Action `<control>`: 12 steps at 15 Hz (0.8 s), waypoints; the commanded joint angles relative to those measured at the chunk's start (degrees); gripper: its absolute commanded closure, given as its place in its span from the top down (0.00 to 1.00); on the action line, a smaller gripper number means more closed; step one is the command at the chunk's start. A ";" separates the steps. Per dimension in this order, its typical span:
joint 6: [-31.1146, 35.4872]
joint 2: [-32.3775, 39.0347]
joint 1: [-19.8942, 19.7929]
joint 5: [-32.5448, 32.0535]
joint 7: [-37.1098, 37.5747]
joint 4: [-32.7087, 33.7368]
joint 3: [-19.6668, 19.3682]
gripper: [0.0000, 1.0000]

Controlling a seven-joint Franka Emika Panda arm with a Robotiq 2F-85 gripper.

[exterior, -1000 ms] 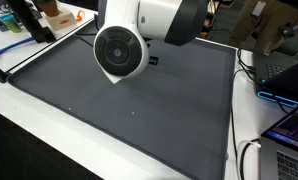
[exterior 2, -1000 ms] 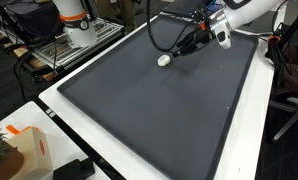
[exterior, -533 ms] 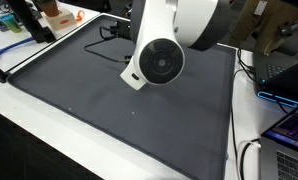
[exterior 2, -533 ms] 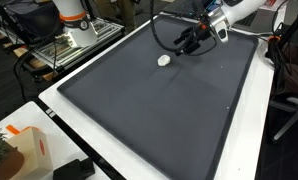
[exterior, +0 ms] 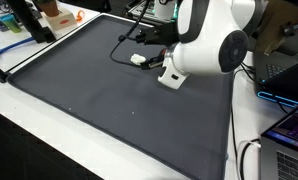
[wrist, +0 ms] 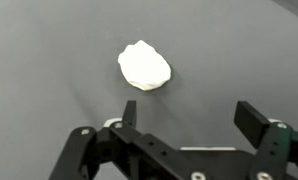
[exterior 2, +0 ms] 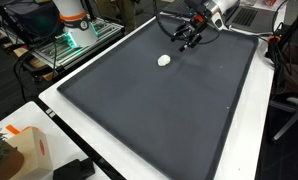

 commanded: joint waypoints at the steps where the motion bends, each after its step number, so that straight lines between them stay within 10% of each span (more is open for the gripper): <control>1: 6.12 -7.57 -1.63 -5.90 -1.97 -13.44 3.49 1.00; 7: 13.92 -18.04 -3.64 -8.96 0.35 -29.33 7.44 1.00; 12: 24.83 -30.36 -9.50 1.12 5.34 -42.84 8.70 1.00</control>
